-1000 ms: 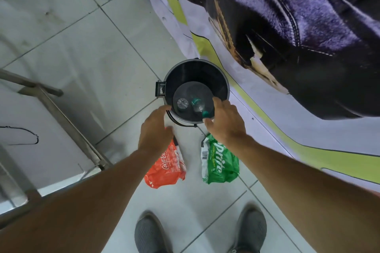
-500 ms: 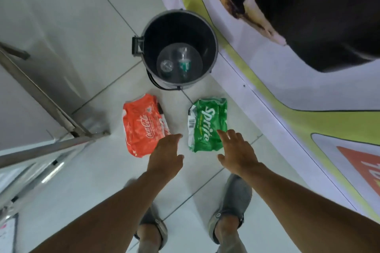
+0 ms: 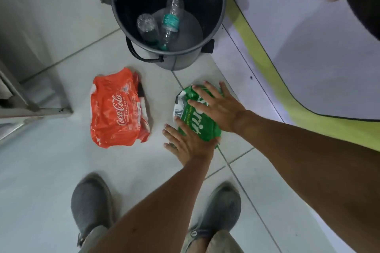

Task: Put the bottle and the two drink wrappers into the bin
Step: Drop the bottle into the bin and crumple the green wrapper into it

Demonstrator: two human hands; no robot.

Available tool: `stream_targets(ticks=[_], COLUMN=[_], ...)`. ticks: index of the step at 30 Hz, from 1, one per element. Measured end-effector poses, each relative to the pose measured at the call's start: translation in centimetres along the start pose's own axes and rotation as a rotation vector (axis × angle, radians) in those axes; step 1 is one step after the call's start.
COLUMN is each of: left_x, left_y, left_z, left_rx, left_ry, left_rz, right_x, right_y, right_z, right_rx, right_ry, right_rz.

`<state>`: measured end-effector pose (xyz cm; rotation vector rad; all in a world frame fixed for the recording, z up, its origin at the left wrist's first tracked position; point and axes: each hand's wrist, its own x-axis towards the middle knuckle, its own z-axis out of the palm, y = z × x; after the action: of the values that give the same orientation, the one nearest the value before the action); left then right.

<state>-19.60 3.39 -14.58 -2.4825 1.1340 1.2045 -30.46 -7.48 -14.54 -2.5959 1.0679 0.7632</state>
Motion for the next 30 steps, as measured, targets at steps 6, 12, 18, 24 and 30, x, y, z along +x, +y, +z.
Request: stream_targets(ticks=[6, 12, 18, 24, 30], left_x=[3.1, 2.6, -1.4, -6.1, -8.3], left_y=[-1.5, -4.6, -5.4, -4.5, -0.3], left_z=[1.7, 0.7, -4.0, -14.2, -24.7], left_rx=[0.149, 0.143, 0.146, 0.187, 0.17], left_ry=[0.144, 0.178, 0.096, 0.117, 0.169], left_rz=[0.066, 0.246, 0.35, 0.504, 0.616], right_x=[1.0, -1.2, -5.9, -10.8, -12.3], right_y=[-0.2, -2.3, -4.8, -6.2, -3.9], right_z=[3.5, 4.5, 1.7, -8.1, -19.1], right_rx=[0.045, 0.235, 0.334, 0.366, 0.263], right_ry=[0.012, 0.111, 0.194, 0.274, 0.425], right_rz=[0.099, 0.215, 0.296, 0.398, 0.47])
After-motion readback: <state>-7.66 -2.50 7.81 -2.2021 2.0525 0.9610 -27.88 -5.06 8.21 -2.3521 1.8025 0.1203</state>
